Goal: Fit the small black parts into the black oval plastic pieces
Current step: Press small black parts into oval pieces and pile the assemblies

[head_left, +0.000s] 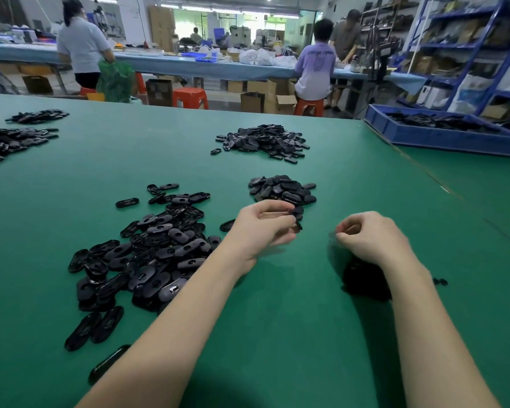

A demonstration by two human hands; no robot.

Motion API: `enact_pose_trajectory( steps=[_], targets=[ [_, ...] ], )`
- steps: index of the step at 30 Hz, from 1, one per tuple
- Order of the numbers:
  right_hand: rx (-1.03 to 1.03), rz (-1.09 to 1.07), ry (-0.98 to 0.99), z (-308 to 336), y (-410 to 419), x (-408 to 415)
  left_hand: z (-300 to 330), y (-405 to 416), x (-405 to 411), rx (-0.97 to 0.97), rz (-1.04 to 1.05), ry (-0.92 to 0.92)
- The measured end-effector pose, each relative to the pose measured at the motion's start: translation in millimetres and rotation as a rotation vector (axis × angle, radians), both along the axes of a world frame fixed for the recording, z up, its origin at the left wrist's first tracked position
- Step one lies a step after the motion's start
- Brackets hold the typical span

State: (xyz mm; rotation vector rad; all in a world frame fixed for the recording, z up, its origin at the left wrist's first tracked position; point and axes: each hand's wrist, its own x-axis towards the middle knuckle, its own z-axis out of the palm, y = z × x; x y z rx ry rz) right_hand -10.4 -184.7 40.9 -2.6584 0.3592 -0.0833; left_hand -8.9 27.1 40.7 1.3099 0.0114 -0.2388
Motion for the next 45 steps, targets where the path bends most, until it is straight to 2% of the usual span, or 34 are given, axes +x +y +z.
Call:
enact_pose_trajectory(
  steps=[5,11,23,25,29,33,37,45],
  targets=[
    [-0.003,-0.112,-0.001,-7,-8,-2,-6,-4,0,-0.053,-0.015,0.085],
    [0.01,-0.179,-0.043,-11,-1,-1,-8,2,6,-0.149,0.013,0.085],
    [-0.059,-0.193,-0.108,-15,7,-1,-8,6,10,-0.078,0.024,0.108],
    [0.045,-0.172,-0.166,-14,6,0,-8,6,11,-0.114,0.023,0.124],
    [0.489,-0.007,-0.245,-3,17,-1,-10,5,11,-0.193,0.008,0.104],
    [0.812,0.082,-0.208,6,32,-5,-12,6,12,-0.007,0.059,0.058],
    [0.928,0.134,-0.182,10,38,-4,-10,7,11,-0.053,0.074,0.027],
    [0.995,0.178,-0.134,10,40,-2,-7,5,8,-0.057,0.065,0.0]
  ],
)
